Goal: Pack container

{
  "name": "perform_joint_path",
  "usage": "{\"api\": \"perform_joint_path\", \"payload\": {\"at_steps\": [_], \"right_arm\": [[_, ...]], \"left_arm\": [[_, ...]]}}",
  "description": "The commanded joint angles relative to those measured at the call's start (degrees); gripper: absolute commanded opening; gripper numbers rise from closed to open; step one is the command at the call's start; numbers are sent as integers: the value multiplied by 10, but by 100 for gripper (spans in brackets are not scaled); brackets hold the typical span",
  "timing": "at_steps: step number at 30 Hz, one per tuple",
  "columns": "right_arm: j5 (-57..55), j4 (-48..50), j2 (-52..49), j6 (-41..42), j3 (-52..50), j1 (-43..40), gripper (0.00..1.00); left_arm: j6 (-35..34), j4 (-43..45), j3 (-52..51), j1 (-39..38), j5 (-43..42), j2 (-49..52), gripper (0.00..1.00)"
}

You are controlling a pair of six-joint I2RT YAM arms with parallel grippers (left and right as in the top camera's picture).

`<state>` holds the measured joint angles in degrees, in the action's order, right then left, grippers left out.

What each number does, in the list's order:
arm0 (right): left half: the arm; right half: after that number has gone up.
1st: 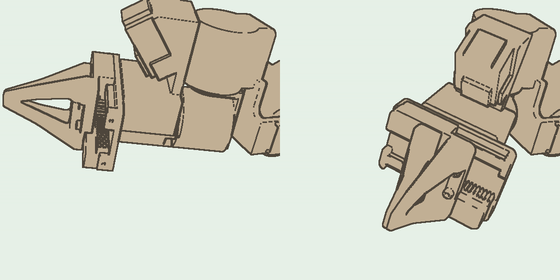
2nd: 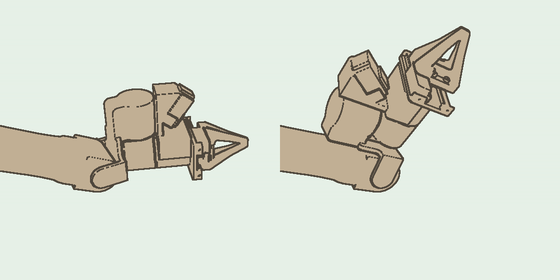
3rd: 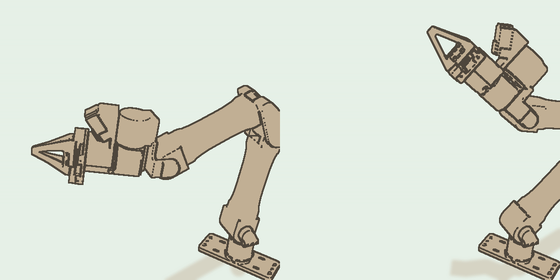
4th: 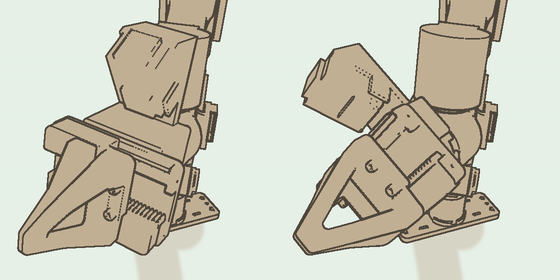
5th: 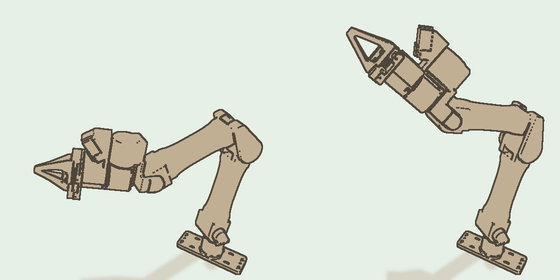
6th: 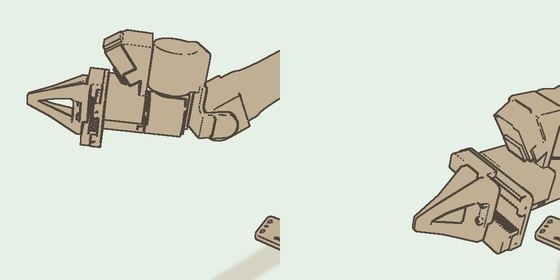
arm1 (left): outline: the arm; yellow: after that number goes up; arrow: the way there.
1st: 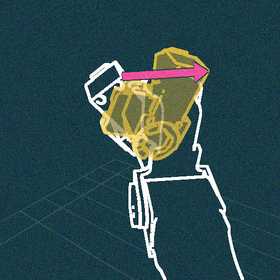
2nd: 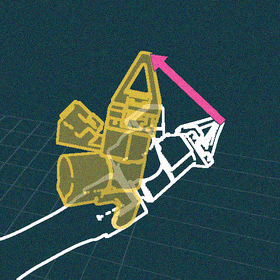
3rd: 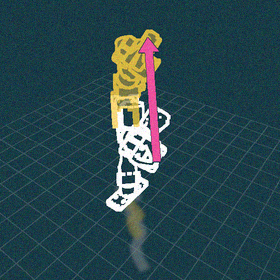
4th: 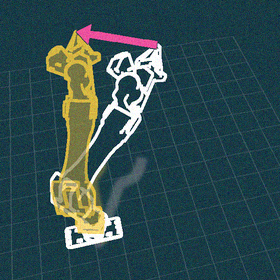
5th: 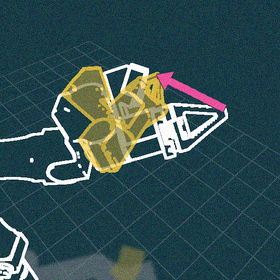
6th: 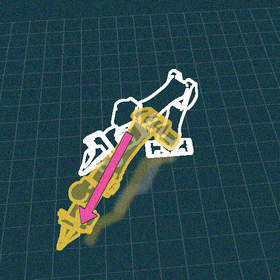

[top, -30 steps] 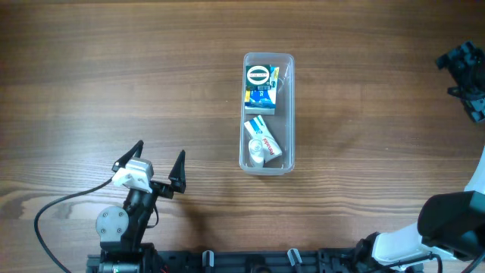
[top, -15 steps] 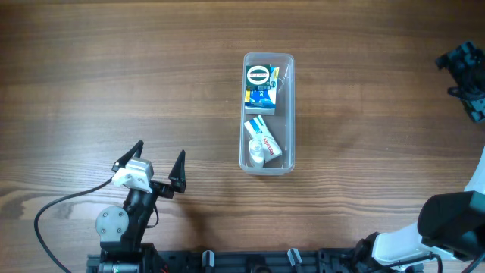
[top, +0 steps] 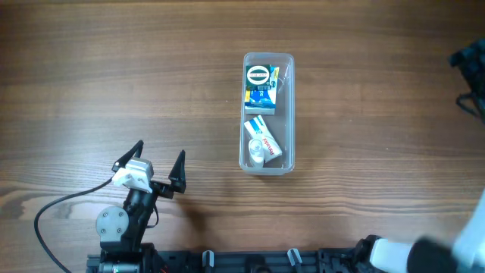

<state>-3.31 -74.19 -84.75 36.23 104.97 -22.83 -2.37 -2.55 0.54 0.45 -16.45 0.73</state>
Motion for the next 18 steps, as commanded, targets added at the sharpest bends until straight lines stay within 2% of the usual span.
{"api": "perform_joint_path", "payload": {"at_steps": [1,4,9,13,15,18], "right_arm": [[-10,1,136,9,3,53,100],[-9,0,231,17,3,122,100],[-24,-9,322,12,3,136,100],[-63,-96,359,13,-8,154,100],[-70,-82,388,21,-58,167,100],[-45,39,471,38,-247,169,100]], "left_arm": [[9,-2,-2,4,-9,-6,100],[9,-2,-2,4,-9,-6,100],[9,-2,-2,4,-9,-6,100],[9,-2,-2,4,-9,-6,100],[9,-2,-2,4,-9,-6,100],[9,-2,-2,4,-9,-6,100]]}}
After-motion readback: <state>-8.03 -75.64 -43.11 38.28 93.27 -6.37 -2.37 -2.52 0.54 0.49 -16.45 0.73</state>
